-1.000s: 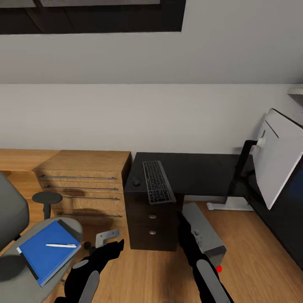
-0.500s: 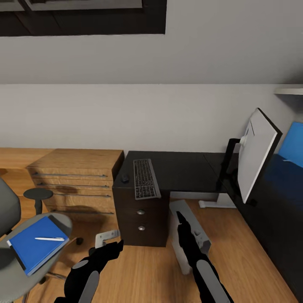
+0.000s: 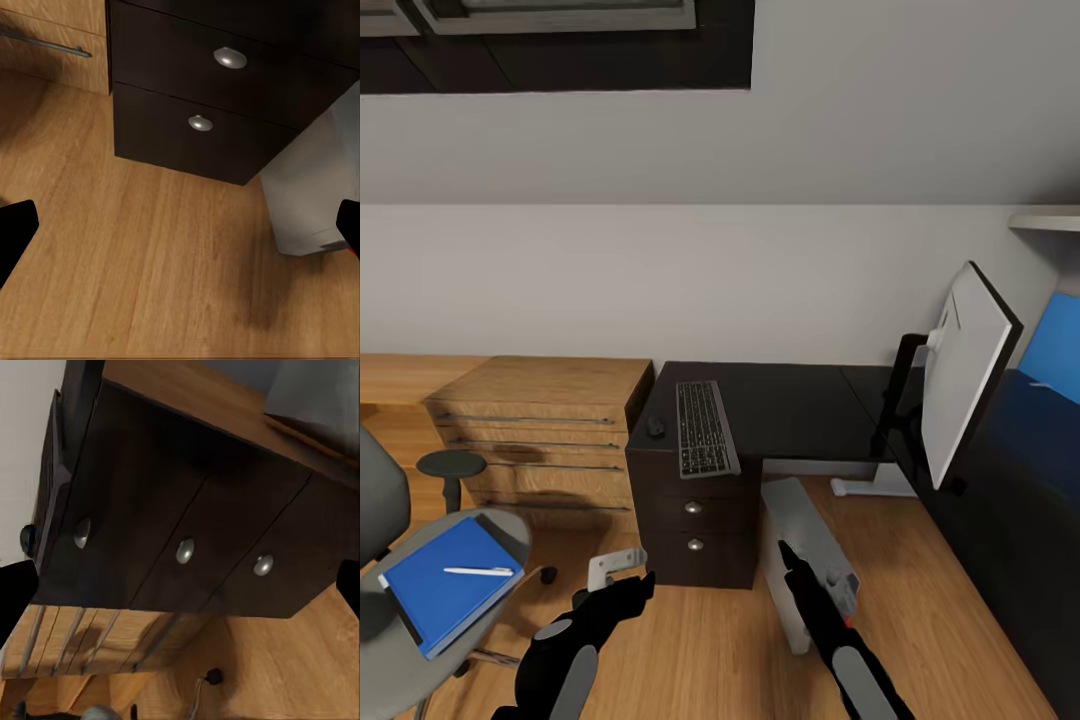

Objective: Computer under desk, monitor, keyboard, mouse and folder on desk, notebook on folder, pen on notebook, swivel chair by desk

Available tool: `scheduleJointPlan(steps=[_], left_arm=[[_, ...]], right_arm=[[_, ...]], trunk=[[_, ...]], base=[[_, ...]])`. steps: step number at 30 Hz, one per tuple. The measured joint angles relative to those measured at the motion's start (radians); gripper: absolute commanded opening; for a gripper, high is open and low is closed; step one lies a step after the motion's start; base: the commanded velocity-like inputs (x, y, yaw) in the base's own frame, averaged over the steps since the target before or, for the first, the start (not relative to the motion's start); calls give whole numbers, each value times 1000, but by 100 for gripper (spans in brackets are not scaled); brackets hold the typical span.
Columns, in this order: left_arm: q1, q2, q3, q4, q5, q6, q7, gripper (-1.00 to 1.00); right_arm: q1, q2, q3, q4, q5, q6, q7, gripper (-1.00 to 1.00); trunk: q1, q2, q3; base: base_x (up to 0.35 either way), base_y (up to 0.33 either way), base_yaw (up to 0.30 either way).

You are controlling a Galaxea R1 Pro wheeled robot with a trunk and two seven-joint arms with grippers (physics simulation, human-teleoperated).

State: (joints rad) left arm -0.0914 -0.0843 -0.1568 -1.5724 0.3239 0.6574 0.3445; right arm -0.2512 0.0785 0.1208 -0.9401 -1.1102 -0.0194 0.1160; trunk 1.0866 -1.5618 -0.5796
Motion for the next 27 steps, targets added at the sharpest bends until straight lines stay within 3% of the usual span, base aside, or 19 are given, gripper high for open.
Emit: scheduleJointPlan(steps=[4, 13, 14, 15, 16, 17, 19, 20, 24, 27], left_arm=[[0, -2, -2, 14, 0, 0, 0, 100], [0, 0, -11, 146, -1, -6, 13, 100], [0, 1, -11, 179, -2, -8, 16, 100], [0, 1, -11, 181, -2, -8, 16, 100], [0, 0, -11, 211, -2, -18, 18, 100], [6, 0, -12, 266, -8, -73, 20, 100], [15, 0, -12, 303, -14, -116, 20, 100], [23, 0, -12, 341, -20, -161, 20, 100], [32, 0, -11, 461, -29, -289, 18, 100], [35, 0, -11, 549, -31, -361, 16, 100]], right_arm=[[0, -11, -3, 74, 105, -2, -2, 100], [2, -39, -3, 225, 204, -81, 6, 100], [2, -49, -2, 252, 232, -97, 8, 100], [2, -49, -2, 252, 233, -97, 8, 100], [3, -61, -2, 275, 272, -107, 9, 100], [3, -83, -1, 305, 383, -116, 9, 100], [3, -89, -3, 316, 452, -118, 9, 100], [3, -92, -4, 330, 511, -120, 7, 100], [4, -97, -5, 394, 596, -130, 7, 100], [4, -98, -6, 430, 618, -144, 8, 100]], trunk=[[-15, 28, 13], [-50, 91, 41], [-54, 98, 44], [-58, 105, 47], [-61, 112, 50], [-65, 119, 53], [-73, 133, 60], [-77, 140, 63], [-92, 168, 75], [-104, 189, 85]], base=[[0, 0, 0], [0, 0, 0], [0, 0, 0], [0, 0, 0], [0, 0, 0], [0, 0, 0], [0, 0, 0], [0, 0, 0], [0, 0, 0], [0, 0, 0]])
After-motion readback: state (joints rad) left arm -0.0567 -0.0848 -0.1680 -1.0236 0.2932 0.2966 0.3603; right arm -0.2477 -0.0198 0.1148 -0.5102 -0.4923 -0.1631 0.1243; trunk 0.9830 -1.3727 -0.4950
